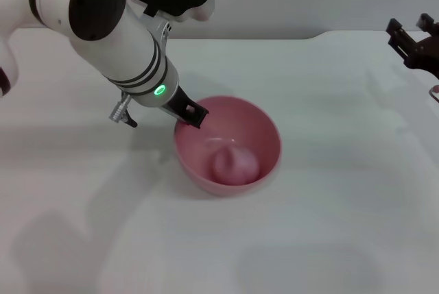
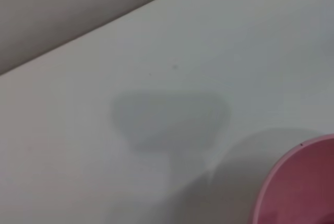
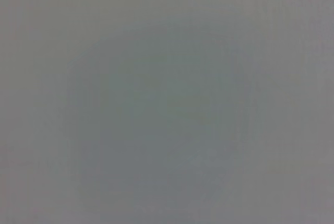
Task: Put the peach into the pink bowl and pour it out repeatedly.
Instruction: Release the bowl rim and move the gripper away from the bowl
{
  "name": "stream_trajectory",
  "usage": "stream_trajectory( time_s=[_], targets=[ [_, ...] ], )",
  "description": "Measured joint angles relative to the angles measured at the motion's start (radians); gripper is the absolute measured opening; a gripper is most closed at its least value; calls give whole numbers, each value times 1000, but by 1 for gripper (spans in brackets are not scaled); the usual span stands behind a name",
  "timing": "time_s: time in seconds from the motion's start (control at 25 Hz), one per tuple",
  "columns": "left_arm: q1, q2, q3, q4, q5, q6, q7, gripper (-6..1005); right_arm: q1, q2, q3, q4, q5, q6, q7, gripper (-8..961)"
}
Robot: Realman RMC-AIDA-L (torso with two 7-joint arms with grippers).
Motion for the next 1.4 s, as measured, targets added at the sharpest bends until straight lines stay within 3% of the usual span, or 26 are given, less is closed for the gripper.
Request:
stream_trajectory(
  time_s=[0.24, 0.96, 1.4],
  targets=[
    [-6, 0, 5, -4, -27, -7, -5, 47, 44, -2, 30, 75, 26, 10, -29, 603],
    [-8, -1, 9, -47, -63, 5, 8, 48, 38, -2, 37, 88, 26, 9, -49, 603],
    [19, 6, 22, 25, -53, 13, 16, 228, 46, -1, 39, 107, 26, 9, -50, 603]
  ],
)
